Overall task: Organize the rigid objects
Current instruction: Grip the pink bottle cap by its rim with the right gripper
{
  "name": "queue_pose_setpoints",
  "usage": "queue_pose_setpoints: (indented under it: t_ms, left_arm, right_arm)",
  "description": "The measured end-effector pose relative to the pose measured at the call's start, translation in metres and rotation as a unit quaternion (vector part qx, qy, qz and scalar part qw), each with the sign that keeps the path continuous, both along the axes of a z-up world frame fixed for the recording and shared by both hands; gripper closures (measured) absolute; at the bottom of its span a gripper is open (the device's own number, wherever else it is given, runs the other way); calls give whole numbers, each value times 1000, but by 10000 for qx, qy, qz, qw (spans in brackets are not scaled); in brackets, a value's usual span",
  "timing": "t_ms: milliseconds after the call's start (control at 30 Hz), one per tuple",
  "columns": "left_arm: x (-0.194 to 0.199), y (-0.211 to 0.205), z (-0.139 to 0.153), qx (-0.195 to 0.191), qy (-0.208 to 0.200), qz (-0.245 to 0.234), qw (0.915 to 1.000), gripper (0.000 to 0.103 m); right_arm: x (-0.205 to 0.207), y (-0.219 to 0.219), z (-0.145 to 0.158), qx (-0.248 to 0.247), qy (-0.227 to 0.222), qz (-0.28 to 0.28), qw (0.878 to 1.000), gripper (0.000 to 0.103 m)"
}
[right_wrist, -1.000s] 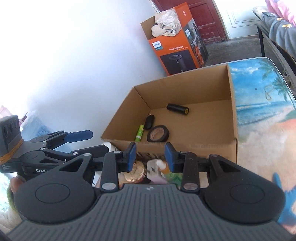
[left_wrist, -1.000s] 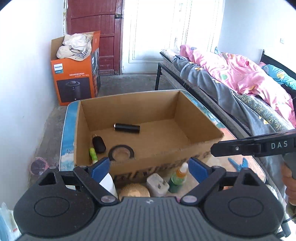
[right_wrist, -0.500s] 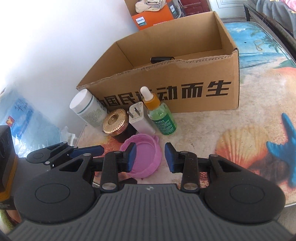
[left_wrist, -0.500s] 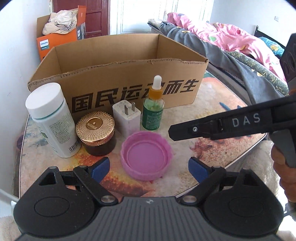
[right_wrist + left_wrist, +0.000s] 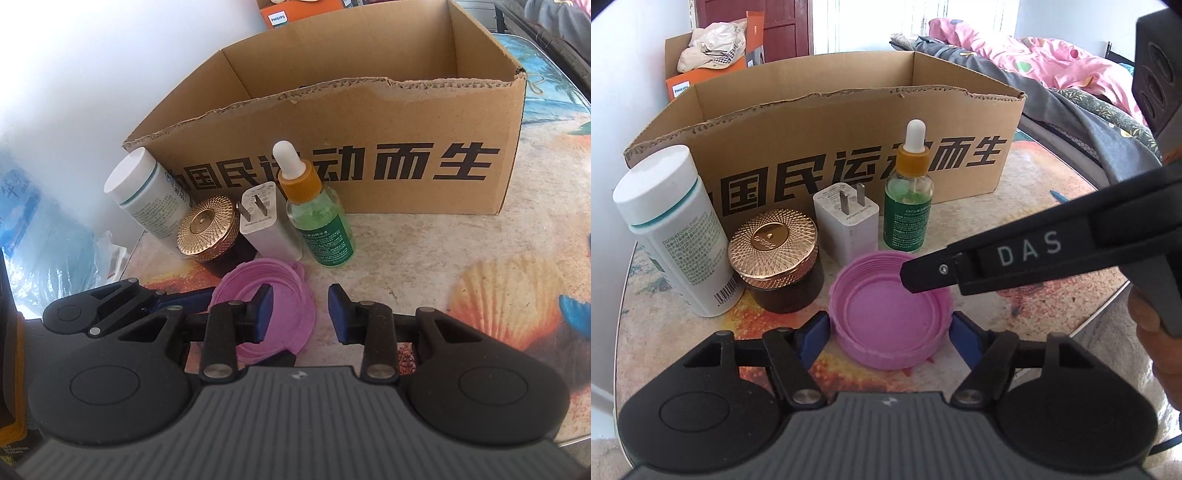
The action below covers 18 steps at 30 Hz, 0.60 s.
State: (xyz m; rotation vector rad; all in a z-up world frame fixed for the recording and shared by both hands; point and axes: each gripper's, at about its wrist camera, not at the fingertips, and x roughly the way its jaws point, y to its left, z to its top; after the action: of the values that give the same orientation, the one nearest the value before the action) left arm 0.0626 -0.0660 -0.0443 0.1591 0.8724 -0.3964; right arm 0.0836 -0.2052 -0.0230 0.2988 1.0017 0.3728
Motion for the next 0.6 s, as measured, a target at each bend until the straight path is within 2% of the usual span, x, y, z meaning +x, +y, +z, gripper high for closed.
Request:
queue_pose_setpoints:
  t_ms: [133, 333, 500, 600]
  left_arm:
    - [-5, -9, -1, 62, -73, -103, 9999, 31]
    - [-16, -21, 0, 10, -59, -351, 9994, 31]
    - [-20, -34, -3, 269, -181, -497, 9982, 30]
    - [-15, -35, -6, 289, -102, -471, 9984, 29]
  right_arm:
    - [-1, -1, -3, 72, 93, -5, 9999, 80]
    - [-17, -13, 0, 74, 152, -143, 9998, 80]
    - [-29, -21, 0, -24, 107, -242, 9996, 79]
    - [-29, -23, -1, -88, 44, -274, 9996, 79]
